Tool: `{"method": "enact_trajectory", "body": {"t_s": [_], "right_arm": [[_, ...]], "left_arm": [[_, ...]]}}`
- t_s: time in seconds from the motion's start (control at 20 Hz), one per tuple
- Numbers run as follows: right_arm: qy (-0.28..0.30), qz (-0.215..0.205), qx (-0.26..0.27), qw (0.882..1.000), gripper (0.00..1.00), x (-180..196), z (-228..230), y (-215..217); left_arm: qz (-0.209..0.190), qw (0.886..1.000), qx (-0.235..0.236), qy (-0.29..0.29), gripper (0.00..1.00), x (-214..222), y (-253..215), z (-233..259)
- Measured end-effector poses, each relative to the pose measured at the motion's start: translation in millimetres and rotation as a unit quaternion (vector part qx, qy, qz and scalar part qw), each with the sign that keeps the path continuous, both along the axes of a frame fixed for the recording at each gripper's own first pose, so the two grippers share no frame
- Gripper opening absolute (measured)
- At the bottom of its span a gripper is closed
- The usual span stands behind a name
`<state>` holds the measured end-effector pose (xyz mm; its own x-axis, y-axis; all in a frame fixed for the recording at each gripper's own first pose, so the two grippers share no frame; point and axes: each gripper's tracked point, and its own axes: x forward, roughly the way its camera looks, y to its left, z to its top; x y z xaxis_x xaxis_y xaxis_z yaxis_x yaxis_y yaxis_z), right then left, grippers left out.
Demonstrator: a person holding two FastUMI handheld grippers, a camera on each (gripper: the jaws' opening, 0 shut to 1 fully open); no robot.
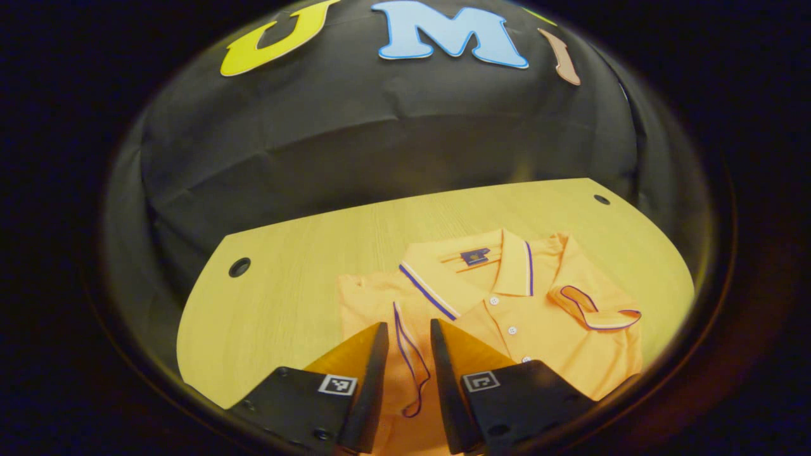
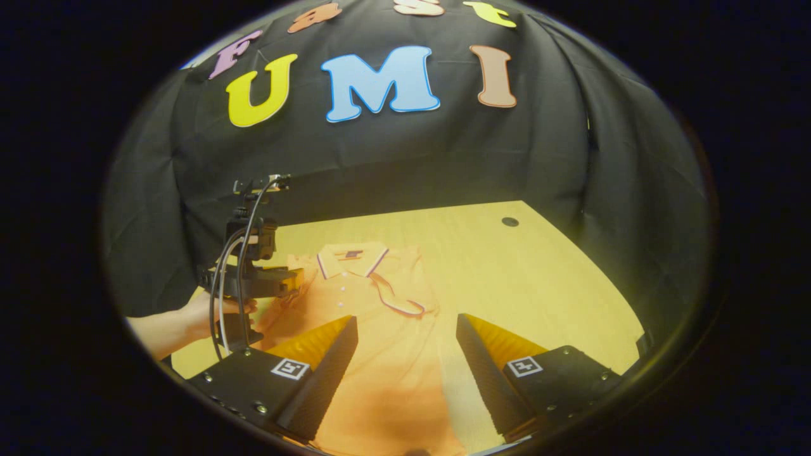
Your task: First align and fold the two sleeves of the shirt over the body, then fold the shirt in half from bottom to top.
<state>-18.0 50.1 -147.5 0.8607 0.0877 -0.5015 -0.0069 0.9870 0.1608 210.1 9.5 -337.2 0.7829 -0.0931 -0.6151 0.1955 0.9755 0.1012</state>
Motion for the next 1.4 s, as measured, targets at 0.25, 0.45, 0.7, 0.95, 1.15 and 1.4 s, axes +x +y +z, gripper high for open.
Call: {"method": "enact_trajectory", "body": {"t_s": [0.25, 0.45, 0.7, 0.95, 1.15, 1.4], "right_arm": [[0.002, 0.007, -0.011, 1.0, 0.97, -0.2, 2.5, -1.1], [-0.002, 0.029, -0.02, 0.999, 0.97, 2.1, 0.8, 0.5], [0.002, 0.057, -0.02, 0.998, 0.97, 4.0, -2.9, 4.1], [0.008, 0.074, -0.022, 0.997, 0.97, -23.6, -22.1, -0.9], [0.021, 0.092, -0.03, 0.995, 0.97, -59.6, -40.1, -6.1], [0.036, 0.105, -0.033, 0.993, 0.97, -84.7, -59.7, -10.9]], "left_arm": [[0.015, 0.999, -0.027, 0.008, 0.83, -27.5, 0.0, 10.1], [0.033, 0.998, -0.048, 0.011, 0.9, -62.6, 3.4, 17.5], [0.039, 0.999, -0.033, 0.005, 0.92, -118.5, 11.4, 24.6], [0.042, 0.998, -0.039, 0.003, 0.94, -183.2, 11.2, 31.3], [0.047, 0.998, -0.035, 0.006, 0.93, -234.9, 13.6, 25.5], [0.055, 0.998, -0.037, 0.012, 0.93, -289.7, 19.8, 17.3]]}}
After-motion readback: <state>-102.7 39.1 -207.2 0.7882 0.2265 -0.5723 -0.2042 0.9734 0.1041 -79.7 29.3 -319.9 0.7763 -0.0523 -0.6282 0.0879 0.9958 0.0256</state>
